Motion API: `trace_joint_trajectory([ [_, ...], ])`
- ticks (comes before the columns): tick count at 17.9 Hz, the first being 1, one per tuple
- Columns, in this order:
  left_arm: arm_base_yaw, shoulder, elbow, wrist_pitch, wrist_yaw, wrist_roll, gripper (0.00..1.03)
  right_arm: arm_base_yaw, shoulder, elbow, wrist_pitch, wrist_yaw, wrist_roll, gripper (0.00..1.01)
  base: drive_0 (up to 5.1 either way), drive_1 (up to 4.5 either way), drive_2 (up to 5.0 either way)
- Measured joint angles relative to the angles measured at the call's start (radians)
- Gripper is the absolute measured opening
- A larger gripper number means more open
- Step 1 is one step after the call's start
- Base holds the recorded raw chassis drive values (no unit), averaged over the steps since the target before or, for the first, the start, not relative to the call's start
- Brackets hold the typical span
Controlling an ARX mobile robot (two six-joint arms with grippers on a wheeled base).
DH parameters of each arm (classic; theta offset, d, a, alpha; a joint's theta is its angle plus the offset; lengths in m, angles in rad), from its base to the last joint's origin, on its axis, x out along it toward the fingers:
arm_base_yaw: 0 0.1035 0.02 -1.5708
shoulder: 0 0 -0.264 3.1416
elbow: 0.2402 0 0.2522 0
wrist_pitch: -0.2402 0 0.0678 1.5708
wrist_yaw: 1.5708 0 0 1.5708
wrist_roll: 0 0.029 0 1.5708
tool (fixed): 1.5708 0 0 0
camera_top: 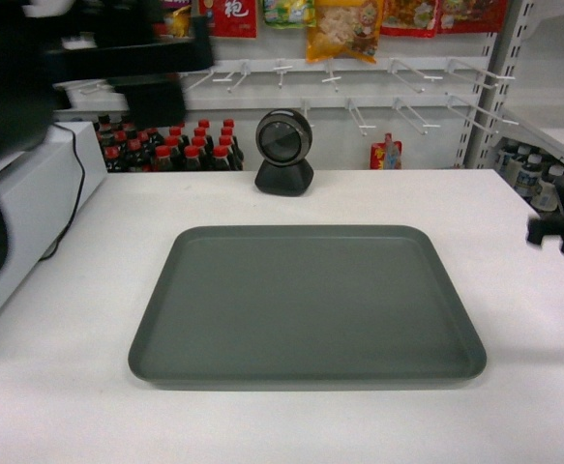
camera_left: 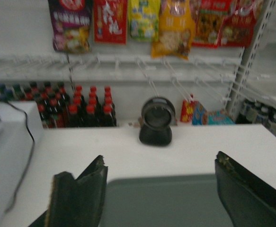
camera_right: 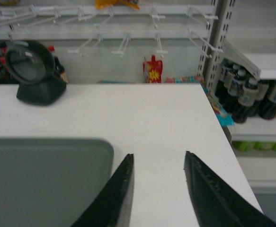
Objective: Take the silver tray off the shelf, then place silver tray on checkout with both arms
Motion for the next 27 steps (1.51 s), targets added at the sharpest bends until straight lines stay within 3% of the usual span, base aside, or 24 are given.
trace_joint_trajectory([
  [1, 0.061, -0.024, -0.086, 0.103, 0.02, 0.033, 0.56, -0.003, -0.037, -0.088, 0.054, 0.004, 0.0, 0.22, 0.0, 0.0, 0.0],
  [3, 0.132, -0.047, -0.226, 0.119, 0.049, 0.052, 0.38, -0.017, -0.156, -0.148, 0.08, 0.007, 0.0, 0.04, 0.0, 0.0, 0.0],
  [5, 0.146, -0.108, -0.265, 0.119, 0.091, 0.063, 0.27, -0.016, -0.219, -0.187, 0.085, 0.001, -0.002, 0.02, 0.0, 0.0, 0.0],
  [7, 0.2, -0.249, -0.32, 0.118, 0.151, 0.069, 0.03, -0.064, -0.31, -0.299, 0.069, -0.048, -0.003, 0.02, 0.0, 0.0, 0.0],
  [10, 0.263, -0.307, -0.435, 0.127, 0.219, 0.07, 0.01, -0.068, -0.474, -0.387, 0.029, -0.05, -0.003, 0.02, 0.0, 0.0, 0.0],
  [11, 0.282, -0.351, -0.462, 0.092, 0.233, 0.07, 0.01, -0.067, -0.528, -0.415, -0.001, -0.051, -0.004, 0.02, 0.0, 0.0, 0.0],
  [12, 0.304, -0.417, -0.477, 0.056, 0.248, 0.07, 0.01, -0.068, -0.612, -0.429, -0.116, -0.051, -0.004, 0.02, 0.0, 0.0, 0.0],
  [16, 0.355, -0.639, -0.524, -0.113, 0.304, 0.07, 0.01, -0.068, -0.869, -0.495, -0.266, -0.05, -0.004, 0.02, 0.0, 0.0, 0.0],
  [17, 0.414, -0.698, -0.53, -0.162, 0.376, 0.07, 0.01, -0.068, -0.92, -0.514, -0.312, -0.05, -0.004, 0.02, 0.0, 0.0, 0.0],
  [18, 0.445, -0.746, -0.534, -0.202, 0.388, 0.07, 0.01, -0.068, -0.983, -0.525, -0.352, -0.05, -0.004, 0.02, 0.0, 0.0, 0.0],
  [23, 0.445, -0.967, -0.541, -0.4, 0.399, 0.07, 0.01, -0.068, -1.233, -0.554, -0.562, -0.05, -0.003, 0.02, 0.0, 0.0, 0.0],
  [27, 0.445, -1.035, -0.541, -0.465, 0.399, 0.07, 0.01, -0.068, -1.318, -0.555, -0.637, -0.05, -0.004, 0.02, 0.0, 0.0, 0.0],
])
